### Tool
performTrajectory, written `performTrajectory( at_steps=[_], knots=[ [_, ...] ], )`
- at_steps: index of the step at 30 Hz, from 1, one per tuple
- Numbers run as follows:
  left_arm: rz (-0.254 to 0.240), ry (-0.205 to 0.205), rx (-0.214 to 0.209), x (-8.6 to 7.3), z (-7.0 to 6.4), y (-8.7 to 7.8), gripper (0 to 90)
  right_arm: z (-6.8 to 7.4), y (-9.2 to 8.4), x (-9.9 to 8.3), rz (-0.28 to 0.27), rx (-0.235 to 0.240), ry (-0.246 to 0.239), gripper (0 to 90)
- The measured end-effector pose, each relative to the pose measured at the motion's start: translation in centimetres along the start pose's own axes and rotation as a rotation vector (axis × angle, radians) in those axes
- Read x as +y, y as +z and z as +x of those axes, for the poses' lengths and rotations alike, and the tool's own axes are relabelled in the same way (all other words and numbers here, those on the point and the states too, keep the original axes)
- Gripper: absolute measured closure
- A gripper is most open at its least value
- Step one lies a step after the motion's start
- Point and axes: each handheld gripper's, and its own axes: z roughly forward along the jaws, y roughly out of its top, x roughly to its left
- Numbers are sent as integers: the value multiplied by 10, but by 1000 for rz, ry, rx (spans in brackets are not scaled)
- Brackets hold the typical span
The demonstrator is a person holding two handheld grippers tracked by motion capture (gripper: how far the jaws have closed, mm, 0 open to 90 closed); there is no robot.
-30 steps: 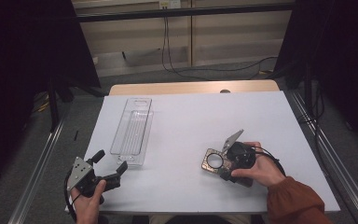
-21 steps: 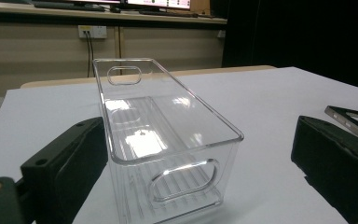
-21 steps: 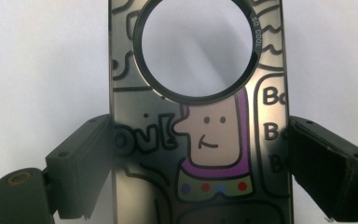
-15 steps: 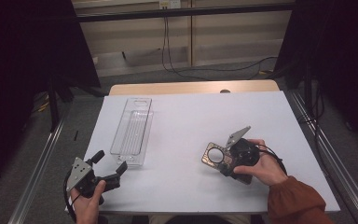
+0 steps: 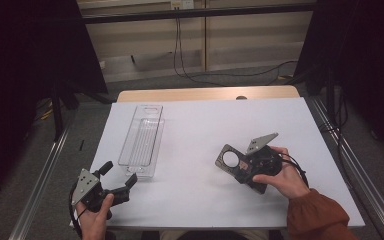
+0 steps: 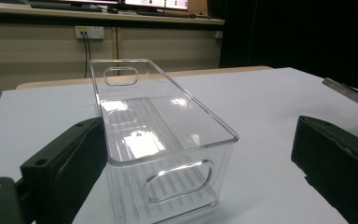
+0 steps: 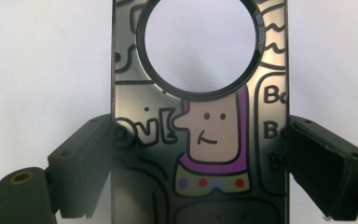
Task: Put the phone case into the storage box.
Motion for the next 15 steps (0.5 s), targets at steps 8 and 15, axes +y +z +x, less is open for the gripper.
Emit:
performTrajectory(
  at_steps=[8, 15],
  knots=[
    [10, 8, -30, 1, -2, 2, 31, 2, -1, -1, -45, 24, -6, 124],
    [33, 17, -62, 2, -7, 6, 28, -1, -5, -2, -133, 50, 5, 123]
  ],
)
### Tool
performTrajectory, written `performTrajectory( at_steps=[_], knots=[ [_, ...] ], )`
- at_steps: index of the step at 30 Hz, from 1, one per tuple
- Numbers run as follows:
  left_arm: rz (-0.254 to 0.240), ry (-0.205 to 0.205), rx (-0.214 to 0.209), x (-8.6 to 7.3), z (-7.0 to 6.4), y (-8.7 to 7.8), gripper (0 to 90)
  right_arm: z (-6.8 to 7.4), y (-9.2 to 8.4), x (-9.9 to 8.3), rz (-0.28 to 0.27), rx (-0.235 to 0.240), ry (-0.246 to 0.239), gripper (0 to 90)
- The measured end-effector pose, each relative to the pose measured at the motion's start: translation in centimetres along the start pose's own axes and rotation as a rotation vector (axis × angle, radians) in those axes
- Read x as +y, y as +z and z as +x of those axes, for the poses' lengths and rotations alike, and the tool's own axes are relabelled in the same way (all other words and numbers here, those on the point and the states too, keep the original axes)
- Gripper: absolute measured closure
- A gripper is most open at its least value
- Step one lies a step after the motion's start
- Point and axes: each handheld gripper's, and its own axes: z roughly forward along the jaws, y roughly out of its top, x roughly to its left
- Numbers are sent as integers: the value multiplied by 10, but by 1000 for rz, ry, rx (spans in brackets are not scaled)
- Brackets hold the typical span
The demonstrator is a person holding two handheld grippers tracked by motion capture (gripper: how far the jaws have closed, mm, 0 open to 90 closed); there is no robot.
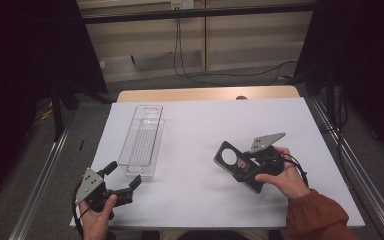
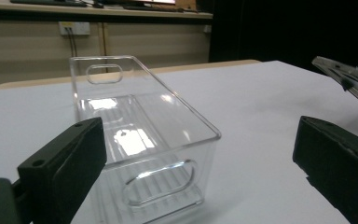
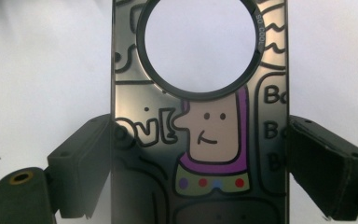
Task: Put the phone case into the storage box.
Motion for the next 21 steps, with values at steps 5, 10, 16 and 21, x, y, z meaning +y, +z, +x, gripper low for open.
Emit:
performTrajectory(
  at_steps=[5, 10, 16, 21],
  knots=[
    [3, -8, -25, 2, -2, 3, 28, -1, -3, -1, -50, 8, 2, 123],
    [16, -6, -37, 4, -5, 6, 21, -2, -5, -2, -94, 26, 2, 123],
    [21, 9, -74, 7, -10, 8, 21, 0, -4, -3, -132, 35, 0, 123],
    [30, 39, -105, 9, -14, 13, 22, 1, -2, -4, -145, 38, -2, 123]
  ],
)
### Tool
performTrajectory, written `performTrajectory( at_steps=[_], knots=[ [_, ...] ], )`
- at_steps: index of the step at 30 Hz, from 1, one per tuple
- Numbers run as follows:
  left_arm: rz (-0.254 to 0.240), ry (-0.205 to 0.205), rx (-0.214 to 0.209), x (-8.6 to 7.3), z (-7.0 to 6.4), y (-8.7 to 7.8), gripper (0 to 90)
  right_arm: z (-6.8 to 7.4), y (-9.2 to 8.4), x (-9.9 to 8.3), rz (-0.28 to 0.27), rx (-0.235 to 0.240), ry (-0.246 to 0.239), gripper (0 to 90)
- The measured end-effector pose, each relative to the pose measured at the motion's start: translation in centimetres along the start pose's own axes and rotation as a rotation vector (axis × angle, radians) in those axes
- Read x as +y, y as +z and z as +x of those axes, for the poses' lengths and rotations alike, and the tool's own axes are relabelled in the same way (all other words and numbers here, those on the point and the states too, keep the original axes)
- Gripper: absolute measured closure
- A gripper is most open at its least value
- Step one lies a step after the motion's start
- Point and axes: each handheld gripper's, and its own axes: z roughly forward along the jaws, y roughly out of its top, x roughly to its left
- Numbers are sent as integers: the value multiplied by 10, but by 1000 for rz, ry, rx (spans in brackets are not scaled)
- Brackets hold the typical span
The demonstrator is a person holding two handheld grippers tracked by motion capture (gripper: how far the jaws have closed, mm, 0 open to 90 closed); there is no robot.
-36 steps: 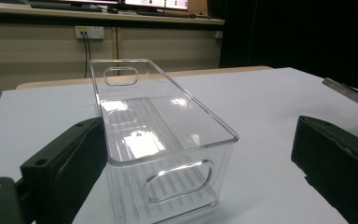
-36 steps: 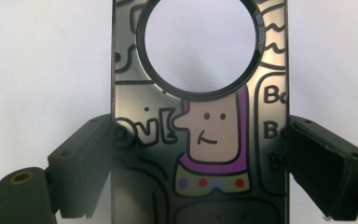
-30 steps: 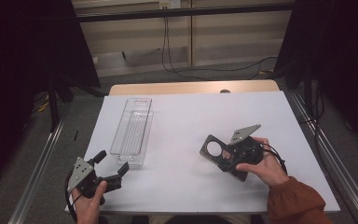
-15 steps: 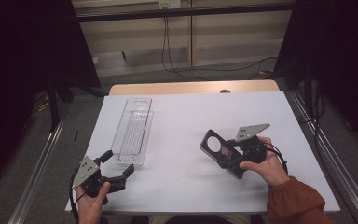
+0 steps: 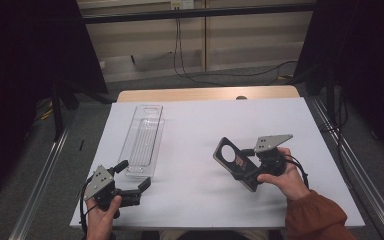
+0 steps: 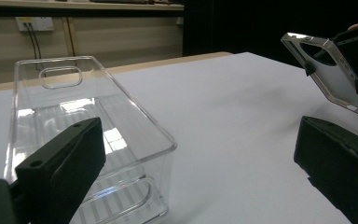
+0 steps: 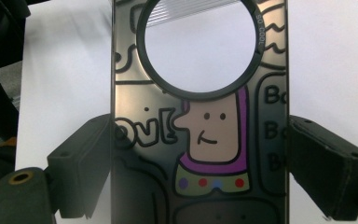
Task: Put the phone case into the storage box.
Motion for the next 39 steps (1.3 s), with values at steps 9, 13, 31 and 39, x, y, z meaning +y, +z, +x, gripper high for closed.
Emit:
performTrajectory(
  at_steps=[9, 13, 31, 39],
  knots=[
    [-17, 42, -108, 8, -15, 8, 47, 10, 3, 0, -53, 40, -17, 123],
    [-21, 26, -156, 10, -24, 13, 49, 14, 5, 0, -89, 64, -14, 123],
    [-17, -4, -380, 22, -44, 49, 45, 24, 11, 2, -197, 152, -41, 123],
    [-23, -22, -462, 30, -61, 73, 14, 25, 8, 2, -230, 167, -35, 123]
  ],
)
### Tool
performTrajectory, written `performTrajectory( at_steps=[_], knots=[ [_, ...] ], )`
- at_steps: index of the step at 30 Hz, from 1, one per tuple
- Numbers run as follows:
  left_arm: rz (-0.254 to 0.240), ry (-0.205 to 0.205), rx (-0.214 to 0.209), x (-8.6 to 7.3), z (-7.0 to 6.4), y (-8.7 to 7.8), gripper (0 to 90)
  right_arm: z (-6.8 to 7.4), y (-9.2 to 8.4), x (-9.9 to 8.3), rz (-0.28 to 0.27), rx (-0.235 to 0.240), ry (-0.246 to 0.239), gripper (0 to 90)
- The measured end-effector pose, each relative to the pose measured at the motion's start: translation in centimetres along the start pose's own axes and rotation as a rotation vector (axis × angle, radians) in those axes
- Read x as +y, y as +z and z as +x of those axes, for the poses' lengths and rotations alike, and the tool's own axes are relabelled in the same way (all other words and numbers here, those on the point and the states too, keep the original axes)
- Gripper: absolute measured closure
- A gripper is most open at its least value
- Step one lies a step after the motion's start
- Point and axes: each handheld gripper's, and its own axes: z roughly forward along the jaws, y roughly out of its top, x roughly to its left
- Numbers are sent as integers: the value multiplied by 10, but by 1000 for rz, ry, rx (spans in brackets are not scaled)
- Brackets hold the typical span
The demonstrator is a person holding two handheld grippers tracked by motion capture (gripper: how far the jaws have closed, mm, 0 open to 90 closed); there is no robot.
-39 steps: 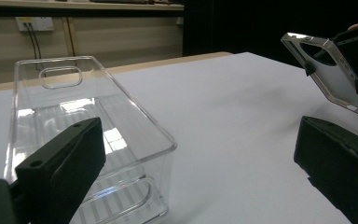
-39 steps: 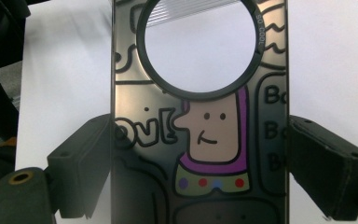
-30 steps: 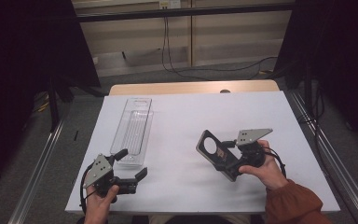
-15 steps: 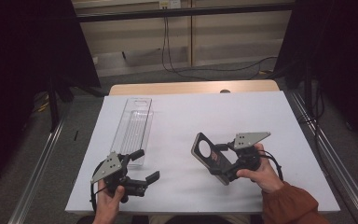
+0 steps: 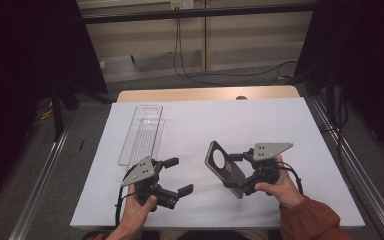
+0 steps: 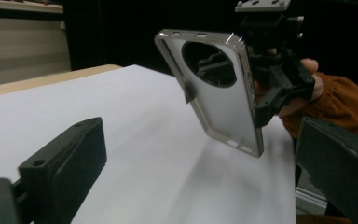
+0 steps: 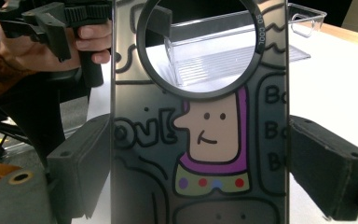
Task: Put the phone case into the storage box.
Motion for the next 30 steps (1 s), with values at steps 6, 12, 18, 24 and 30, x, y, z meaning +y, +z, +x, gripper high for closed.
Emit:
performTrajectory(
  at_steps=[6, 12, 18, 24, 30],
  knots=[
    [-60, 9, -120, 8, 5, 16, 16, 2, -3, -2, -16, 12, 1, 122],
    [-93, 13, -153, 19, 10, 27, 17, 1, -5, -2, -21, 21, 1, 123],
    [-108, 11, -183, 28, 14, 46, 9, -2, -5, -1, -28, 23, -3, 123],
    [-84, 42, -189, 29, 18, 56, 7, -6, -6, -3, -23, 34, -1, 122],
    [-79, 48, -217, 28, 21, 56, 9, -4, -8, -3, -25, 38, -12, 122]
  ],
)
